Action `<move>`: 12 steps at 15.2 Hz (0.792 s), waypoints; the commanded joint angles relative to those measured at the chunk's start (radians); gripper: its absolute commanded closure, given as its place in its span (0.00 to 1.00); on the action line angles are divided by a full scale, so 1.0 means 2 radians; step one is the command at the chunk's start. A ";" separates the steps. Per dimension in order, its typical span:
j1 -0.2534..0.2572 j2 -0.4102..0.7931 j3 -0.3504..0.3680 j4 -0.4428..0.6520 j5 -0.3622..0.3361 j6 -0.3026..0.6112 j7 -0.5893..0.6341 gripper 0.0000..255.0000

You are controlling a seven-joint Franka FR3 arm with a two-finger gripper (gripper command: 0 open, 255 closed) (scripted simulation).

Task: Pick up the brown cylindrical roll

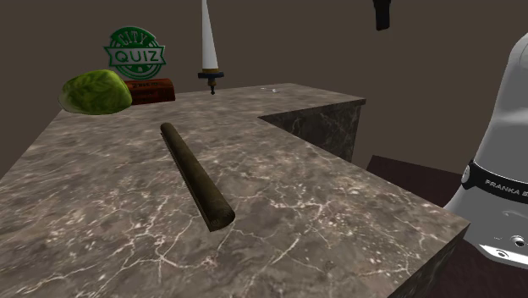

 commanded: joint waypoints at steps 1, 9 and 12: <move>0.000 0.000 0.000 0.000 0.000 0.000 0.000 0.00; 0.014 0.069 0.080 -0.011 0.064 0.097 0.134 0.00; 0.016 0.108 0.109 -0.003 0.079 0.136 0.183 0.00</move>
